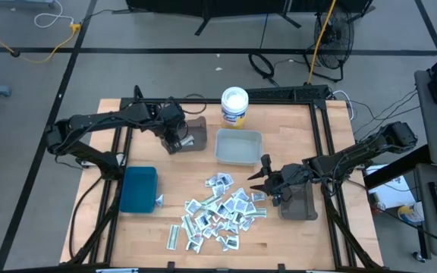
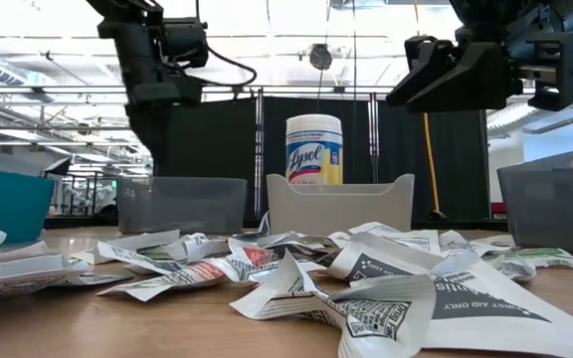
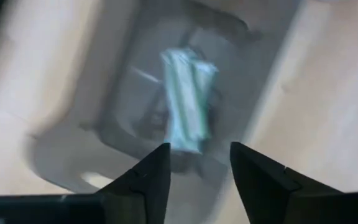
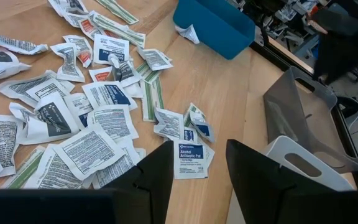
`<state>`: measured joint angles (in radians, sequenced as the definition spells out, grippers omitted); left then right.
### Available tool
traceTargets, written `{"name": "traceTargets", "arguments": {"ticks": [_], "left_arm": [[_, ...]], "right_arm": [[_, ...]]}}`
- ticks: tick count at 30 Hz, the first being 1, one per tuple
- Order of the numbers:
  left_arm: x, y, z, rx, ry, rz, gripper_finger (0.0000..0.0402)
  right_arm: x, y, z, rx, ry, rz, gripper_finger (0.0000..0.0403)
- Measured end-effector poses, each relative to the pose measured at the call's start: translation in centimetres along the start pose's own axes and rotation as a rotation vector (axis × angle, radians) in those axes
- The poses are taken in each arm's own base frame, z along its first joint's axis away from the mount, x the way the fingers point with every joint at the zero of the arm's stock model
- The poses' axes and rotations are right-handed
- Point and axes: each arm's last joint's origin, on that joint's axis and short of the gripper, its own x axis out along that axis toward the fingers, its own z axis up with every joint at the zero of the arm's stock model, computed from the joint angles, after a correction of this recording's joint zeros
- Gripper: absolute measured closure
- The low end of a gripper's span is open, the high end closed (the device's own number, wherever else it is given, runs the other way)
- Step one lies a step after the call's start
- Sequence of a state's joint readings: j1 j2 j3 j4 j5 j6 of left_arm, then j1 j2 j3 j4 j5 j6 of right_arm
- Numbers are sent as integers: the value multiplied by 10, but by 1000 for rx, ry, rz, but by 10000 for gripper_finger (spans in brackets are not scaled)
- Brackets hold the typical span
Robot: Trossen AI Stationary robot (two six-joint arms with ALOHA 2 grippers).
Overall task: Pick & Place First Aid Supplies
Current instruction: Put the blue alcohol pad into the bottom black bin
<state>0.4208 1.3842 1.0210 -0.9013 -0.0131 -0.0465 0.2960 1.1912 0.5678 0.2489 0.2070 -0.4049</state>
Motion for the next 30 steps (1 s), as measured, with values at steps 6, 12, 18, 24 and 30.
{"name": "traceTargets", "arguments": {"ticks": [6, 12, 18, 24, 30], "left_arm": [[-2, -38, -14, -2, 104, -69, 258], [-6, -87, -28, 59, 111, -116, 267], [-15, -140, -48, 109, 26, -157, 268], [-26, -181, -64, 171, -162, -195, 268], [-29, -222, -61, 256, -415, -313, 268]], "right_arm": [[0, -1, 2, 3, -17, -7, 261], [0, -1, 2, 2, -21, -8, 261], [0, -1, 2, 4, -21, -7, 261], [0, -1, 2, 4, -21, -6, 261], [0, -1, 2, 31, -21, -6, 261]]}}
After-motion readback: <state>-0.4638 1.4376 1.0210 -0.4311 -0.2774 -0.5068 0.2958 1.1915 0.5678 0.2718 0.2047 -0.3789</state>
